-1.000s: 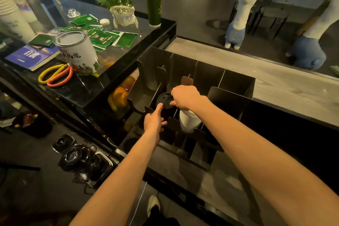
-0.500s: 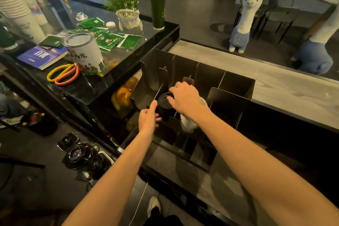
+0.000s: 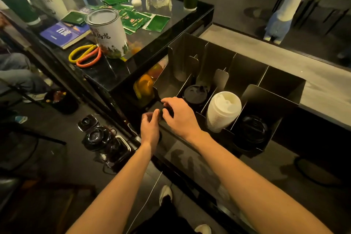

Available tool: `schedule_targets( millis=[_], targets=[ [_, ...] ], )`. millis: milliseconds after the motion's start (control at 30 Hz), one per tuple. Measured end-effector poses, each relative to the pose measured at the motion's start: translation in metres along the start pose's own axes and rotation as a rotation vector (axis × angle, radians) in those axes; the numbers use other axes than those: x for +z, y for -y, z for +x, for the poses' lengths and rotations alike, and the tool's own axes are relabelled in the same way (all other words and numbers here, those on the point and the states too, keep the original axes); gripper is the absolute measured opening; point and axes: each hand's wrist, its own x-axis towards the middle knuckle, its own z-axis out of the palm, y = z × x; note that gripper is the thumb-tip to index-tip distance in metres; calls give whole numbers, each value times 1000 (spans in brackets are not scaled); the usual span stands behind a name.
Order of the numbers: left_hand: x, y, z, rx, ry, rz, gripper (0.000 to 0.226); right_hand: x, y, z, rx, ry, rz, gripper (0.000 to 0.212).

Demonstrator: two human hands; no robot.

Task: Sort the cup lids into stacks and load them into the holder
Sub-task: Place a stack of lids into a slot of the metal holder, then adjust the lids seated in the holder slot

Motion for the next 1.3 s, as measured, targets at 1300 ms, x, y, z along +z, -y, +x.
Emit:
schedule_targets(
  millis=[1300],
  targets=[
    [-65, 128, 124, -339, 92, 280, 51, 212, -81, 26, 622, 485, -210, 79]
  ],
)
